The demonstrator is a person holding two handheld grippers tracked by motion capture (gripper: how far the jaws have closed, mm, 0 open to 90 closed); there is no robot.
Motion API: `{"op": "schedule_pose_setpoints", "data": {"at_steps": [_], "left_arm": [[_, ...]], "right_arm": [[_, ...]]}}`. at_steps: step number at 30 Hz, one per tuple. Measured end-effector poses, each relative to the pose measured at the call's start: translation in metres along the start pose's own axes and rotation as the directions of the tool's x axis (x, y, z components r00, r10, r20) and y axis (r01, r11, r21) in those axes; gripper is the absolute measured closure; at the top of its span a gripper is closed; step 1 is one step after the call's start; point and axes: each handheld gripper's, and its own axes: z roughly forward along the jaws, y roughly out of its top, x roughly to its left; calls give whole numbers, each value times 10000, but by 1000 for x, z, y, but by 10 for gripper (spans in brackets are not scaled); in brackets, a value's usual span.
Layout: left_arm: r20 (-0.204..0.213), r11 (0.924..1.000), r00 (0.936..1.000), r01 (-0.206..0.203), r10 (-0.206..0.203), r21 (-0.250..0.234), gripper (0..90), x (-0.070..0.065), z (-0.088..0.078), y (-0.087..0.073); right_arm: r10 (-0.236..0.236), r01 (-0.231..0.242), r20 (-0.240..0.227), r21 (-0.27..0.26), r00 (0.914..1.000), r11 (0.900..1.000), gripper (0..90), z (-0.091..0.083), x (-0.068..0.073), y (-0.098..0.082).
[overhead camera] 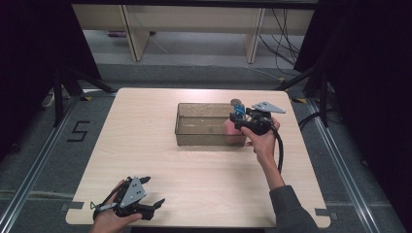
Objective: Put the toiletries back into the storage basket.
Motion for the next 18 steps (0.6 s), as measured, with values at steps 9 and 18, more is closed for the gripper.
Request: {"op": "schedule_pose_setpoints", "data": {"at_steps": [9,18], "left_arm": [[6,9999,9999,-130,130,53,148,1,-1,1],[40,9999,10000,53,-53,-115,148,-1,-1,1]], "right_arm": [[109,-109,27,128,9999,9999,247,-8,2,1],[378,-378,3,65,9993,9993,244,-14,4,-3]]}}
